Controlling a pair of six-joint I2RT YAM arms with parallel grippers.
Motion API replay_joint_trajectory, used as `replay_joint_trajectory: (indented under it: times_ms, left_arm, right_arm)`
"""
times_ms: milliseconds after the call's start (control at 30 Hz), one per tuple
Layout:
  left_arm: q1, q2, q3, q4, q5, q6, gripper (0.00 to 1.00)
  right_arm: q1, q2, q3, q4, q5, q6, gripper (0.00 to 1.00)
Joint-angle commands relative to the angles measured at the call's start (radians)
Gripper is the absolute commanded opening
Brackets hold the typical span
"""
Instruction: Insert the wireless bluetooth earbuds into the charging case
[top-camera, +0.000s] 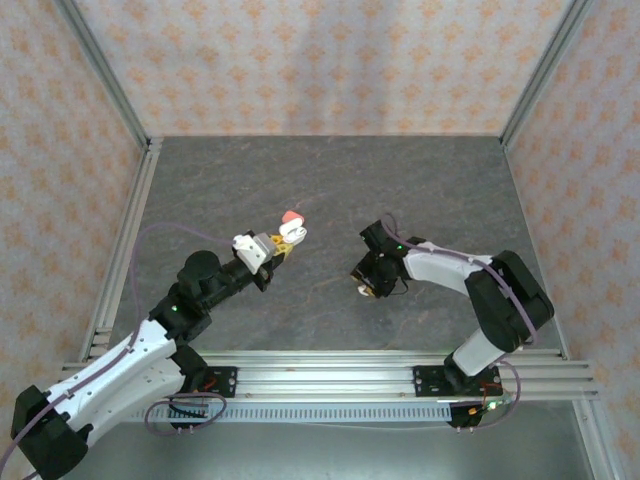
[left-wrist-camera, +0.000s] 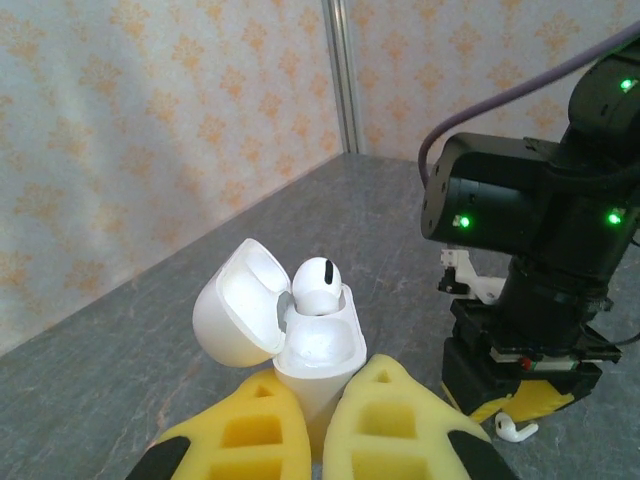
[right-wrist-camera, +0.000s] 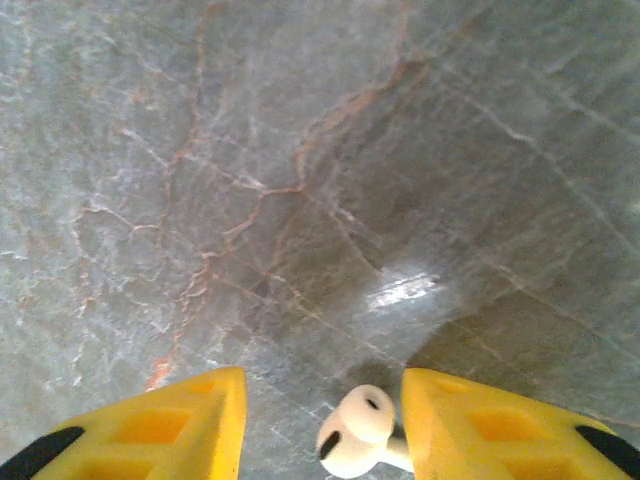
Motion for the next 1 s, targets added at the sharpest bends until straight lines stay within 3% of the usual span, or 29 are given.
replay_joint_trajectory:
  times_ms: [0,67,233,400,700,967]
  left_arm:
    - [0.004,-0.023,0.042,-0.031,0.003,0.026,0.0]
    - [0.004,-0.029,0.047,-0.045,-0.002,0.03,0.0]
    - [0.004,-0.045,0.044,-0.07,-0.016,0.022,0.0]
    - [0.004,-0.061,0.038,-0.086,-0.034,0.005,0.0]
    - [0.004,-0.08,0.044,-0.127,-0.071,-0.004,0.0]
    - [0.004,-0.073,0.057,-0.144,-0.078,-0.001,0.0]
  right_arm:
    - [-0.028,0.006,0.017,0.002,-0.1,-0.072,0.48]
    - [-0.062,-0.028,0.073,-0.082,-0.112,-0.173,0.49]
    - [-0.088,0.03,0.327,-0.444,-0.06,-0.614,0.48]
    - [-0.077,0.118,0.379,-0.552,-0.062,-0.861,0.5]
    - [0.003,0.232,0.424,-0.573,0.018,-0.935,0.55]
    - [0.022,0.285,0.43,-0.539,0.022,-0.927,0.5]
